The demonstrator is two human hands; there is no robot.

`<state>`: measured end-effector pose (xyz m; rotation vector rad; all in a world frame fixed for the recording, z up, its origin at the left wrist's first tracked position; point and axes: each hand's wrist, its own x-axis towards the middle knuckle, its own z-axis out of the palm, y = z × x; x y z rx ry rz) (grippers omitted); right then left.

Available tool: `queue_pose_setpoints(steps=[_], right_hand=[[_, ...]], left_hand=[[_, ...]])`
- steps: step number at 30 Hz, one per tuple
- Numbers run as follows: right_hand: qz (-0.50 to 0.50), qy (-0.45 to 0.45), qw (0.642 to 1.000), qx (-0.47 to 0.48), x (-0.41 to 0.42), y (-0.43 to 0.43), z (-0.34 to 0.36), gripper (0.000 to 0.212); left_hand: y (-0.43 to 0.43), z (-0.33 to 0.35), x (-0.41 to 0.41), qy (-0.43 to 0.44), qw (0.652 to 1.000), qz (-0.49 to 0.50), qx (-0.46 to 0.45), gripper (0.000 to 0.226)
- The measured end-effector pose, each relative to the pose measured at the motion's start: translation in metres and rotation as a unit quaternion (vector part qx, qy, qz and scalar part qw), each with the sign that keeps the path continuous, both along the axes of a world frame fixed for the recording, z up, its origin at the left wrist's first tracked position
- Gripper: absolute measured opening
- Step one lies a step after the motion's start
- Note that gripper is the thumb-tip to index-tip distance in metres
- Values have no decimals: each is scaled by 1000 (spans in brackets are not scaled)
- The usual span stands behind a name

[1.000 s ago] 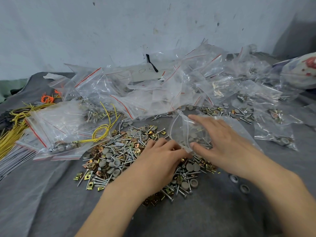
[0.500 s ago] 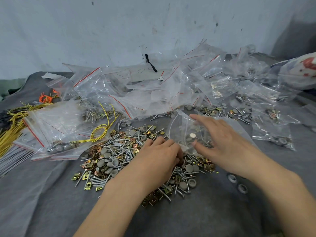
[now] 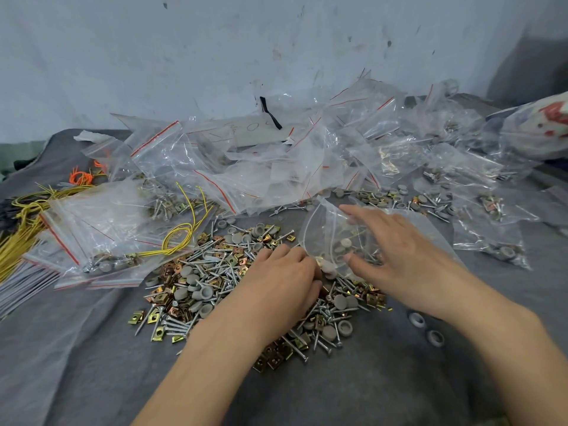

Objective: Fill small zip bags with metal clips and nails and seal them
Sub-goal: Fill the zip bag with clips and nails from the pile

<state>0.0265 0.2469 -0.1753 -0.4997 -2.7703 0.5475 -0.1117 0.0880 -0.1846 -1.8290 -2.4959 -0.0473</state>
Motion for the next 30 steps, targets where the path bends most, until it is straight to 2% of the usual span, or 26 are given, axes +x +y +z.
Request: queue_pose_setpoints(steps=[9, 13, 16, 19, 21, 26, 30], right_hand=[[-1, -4, 1000, 3, 0, -1, 1, 70], [-2, -5, 1000, 2, 0, 0, 0, 69], [-2, -9, 1000, 3, 1, 0, 1, 70], [-1, -9, 1000, 7, 2, 1, 1, 69], [0, -9, 1000, 8, 2, 1, 1, 69], [2, -8, 1000, 11, 2, -1, 2, 68], [2, -13, 1000, 14, 2, -3, 3, 68]], left_hand=[[7, -7, 1, 10, 998, 17, 57, 23], [13, -10, -4, 13, 999, 11, 52, 15], [10, -3, -11, -103, 993, 11, 64, 19], [1, 3, -18, -234, 965, 36, 110, 18], [-5, 4, -22, -290, 946, 50, 139, 17], [-11, 3, -27, -345, 917, 58, 190, 13], [-12, 3, -28, -346, 910, 72, 218, 11]])
